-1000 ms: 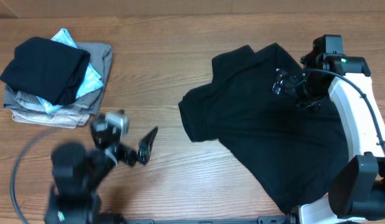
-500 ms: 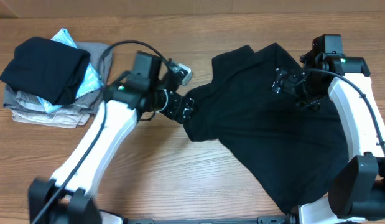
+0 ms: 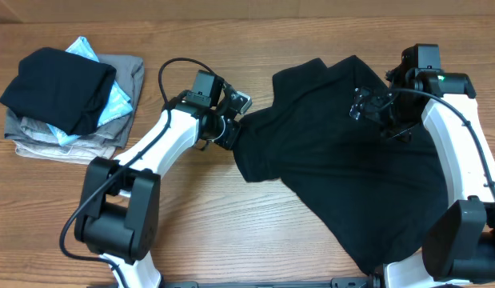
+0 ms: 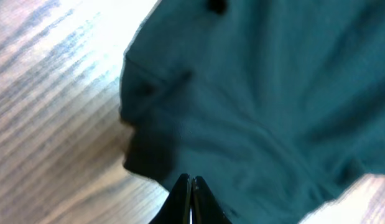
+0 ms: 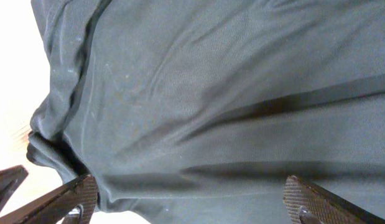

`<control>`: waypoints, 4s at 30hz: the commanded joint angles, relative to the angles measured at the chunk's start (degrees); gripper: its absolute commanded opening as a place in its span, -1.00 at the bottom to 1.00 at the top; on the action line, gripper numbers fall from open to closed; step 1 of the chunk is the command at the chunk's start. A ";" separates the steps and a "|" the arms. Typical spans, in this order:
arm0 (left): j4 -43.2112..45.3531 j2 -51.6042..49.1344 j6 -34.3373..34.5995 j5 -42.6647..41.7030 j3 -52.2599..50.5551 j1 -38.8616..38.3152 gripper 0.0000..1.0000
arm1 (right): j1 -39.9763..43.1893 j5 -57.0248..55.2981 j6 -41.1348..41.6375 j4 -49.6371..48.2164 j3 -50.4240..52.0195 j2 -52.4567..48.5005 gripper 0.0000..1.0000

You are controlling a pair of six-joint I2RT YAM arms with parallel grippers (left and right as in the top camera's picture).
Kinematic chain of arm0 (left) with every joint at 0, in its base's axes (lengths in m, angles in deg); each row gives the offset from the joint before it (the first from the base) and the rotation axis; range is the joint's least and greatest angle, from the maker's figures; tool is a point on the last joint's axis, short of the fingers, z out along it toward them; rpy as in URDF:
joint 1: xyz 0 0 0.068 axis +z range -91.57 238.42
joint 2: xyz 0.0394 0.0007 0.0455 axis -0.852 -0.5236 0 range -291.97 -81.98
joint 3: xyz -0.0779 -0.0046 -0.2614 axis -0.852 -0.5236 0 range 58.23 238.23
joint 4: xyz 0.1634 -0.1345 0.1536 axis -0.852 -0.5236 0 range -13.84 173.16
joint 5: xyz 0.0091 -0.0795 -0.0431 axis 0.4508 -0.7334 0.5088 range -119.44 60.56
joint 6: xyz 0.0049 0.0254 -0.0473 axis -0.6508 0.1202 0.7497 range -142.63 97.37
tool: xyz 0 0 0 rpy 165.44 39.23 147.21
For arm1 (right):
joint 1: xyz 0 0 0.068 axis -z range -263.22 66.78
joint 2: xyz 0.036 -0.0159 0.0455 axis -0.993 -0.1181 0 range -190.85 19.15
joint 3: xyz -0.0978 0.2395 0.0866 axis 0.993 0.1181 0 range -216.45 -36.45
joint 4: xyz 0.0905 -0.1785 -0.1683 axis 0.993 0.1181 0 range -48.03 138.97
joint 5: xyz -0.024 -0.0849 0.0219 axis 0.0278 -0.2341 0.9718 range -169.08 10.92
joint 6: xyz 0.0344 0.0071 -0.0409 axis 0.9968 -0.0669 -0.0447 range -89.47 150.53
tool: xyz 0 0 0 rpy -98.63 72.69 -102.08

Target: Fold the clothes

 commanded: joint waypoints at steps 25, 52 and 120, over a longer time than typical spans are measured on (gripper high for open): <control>3.74 -8.15 14.75 13.16 1.01 -2.19 -0.92 | -0.04 0.00 0.26 -0.28 -0.98 0.92 1.00; -21.59 -8.13 29.49 23.32 -1.09 5.01 -0.92 | -0.04 0.00 0.26 -0.31 -0.98 0.92 1.00; 5.66 -27.15 14.51 15.91 28.76 -0.28 -0.92 | -0.04 0.00 0.26 -0.28 -0.98 0.92 1.00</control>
